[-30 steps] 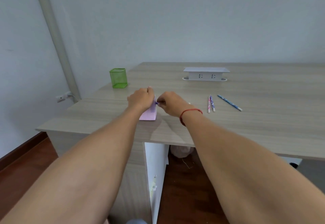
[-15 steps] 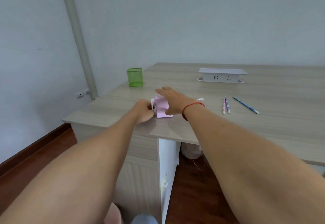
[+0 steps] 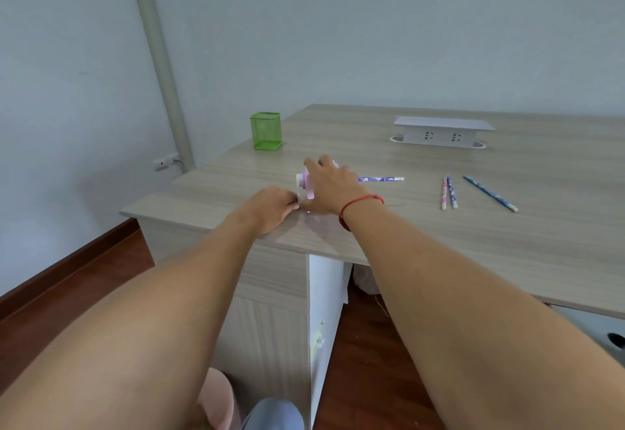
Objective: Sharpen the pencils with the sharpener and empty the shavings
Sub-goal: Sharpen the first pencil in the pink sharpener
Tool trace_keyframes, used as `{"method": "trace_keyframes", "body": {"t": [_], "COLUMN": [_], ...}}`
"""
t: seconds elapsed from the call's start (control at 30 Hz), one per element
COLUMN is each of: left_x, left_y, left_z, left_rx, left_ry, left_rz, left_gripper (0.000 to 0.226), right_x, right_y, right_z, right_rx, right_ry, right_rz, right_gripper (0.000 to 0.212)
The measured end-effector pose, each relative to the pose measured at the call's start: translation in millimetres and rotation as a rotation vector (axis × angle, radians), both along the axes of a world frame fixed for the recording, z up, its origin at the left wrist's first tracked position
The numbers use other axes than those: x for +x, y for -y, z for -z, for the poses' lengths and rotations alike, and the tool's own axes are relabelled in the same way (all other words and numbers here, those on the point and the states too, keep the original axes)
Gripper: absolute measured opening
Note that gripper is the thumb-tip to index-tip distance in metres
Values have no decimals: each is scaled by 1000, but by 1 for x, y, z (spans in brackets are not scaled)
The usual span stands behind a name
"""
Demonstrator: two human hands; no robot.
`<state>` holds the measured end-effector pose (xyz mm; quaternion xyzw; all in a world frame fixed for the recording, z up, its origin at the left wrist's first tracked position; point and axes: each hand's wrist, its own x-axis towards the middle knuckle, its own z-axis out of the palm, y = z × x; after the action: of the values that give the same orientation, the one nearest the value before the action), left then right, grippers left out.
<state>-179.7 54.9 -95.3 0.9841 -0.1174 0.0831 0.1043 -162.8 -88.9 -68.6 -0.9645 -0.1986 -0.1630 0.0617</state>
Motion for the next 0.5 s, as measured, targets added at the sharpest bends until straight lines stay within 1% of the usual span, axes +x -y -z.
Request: {"method": "trace_keyframes", "body": {"t": [0.13, 0.23, 0.3, 0.4, 0.5], "left_x": [11, 22, 32, 38, 32], "left_y": [0, -3, -7, -7, -3], "left_z": [-12, -26, -39, -62, -71], "left_rx": [93, 207, 301, 335, 351], "left_ry": [-40, -41, 10, 87, 161], "left_rz": [6, 11, 3, -14, 13], "left_gripper": [30, 23, 23, 29, 22], "right_x": [0, 1, 1, 0, -2], "right_y": [-3, -1, 1, 1, 2], "right_z": [-1, -1, -3, -7, -12], "right_rx": [30, 23, -12, -46, -90], "right_ry": [47, 51, 52, 37, 5], "right_rz": [6, -7, -14, -15, -13], "right_gripper": [56, 56, 56, 53, 58]}}
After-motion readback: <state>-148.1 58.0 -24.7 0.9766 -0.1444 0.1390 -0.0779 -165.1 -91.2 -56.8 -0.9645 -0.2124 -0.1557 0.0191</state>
